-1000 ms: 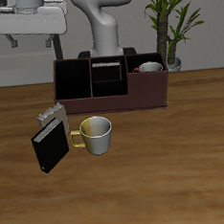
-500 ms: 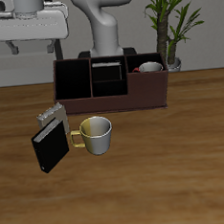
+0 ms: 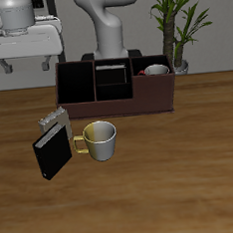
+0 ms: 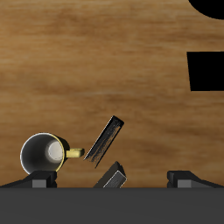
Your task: Place the red mug into the back desk caddy's right compartment and place the left black book into the back desk caddy's back compartment and place the right black book into the back desk caddy's front compartment
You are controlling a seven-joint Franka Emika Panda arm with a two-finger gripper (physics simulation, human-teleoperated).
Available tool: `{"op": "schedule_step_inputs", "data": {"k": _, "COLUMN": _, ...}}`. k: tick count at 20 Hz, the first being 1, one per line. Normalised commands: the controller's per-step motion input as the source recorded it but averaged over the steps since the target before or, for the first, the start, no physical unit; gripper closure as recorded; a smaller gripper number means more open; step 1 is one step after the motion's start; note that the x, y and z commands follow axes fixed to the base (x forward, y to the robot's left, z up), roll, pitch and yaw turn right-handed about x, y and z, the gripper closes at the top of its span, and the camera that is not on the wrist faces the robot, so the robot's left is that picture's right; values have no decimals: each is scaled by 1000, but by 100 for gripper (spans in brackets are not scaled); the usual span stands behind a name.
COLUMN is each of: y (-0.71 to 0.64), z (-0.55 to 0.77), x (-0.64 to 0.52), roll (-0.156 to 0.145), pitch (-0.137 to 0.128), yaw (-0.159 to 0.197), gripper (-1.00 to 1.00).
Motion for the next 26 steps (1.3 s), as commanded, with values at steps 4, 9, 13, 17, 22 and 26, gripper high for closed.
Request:
{"op": "schedule_step_inputs", "data": {"k": 4, "y": -144, "z": -145, "x": 74, "roll": 22, "pitch": -45, "yaw": -71, "gripper": -100}}
{"op": "schedule_step_inputs", "data": {"k": 9, "y": 32, "z": -230, "x": 64, "roll": -5, "pitch": -11, "yaw": -52, "gripper": -100}}
{"op": "schedule_step_inputs", "data": {"k": 13, "y": -22, "z": -351, "x": 158, "roll": -23, "pitch": -3, "yaw": -96, "gripper": -100}}
{"op": "schedule_step_inputs", "data": {"k": 17, "y": -59, "z": -433, "x": 199, "roll": -49, "pitch": 34, "yaw": -114, "gripper": -100}}
{"op": "schedule_step_inputs", "data": {"k": 22, "y": 32, "z": -217, "x": 69, "roll": 8, "pitch": 23, "yaw": -61, "gripper": -100}}
{"op": "schedule_step_inputs", "data": {"k": 26, "y": -7, "z": -267, "x": 118, "roll": -5, "pitch": 29, "yaw": -24, "gripper": -100}}
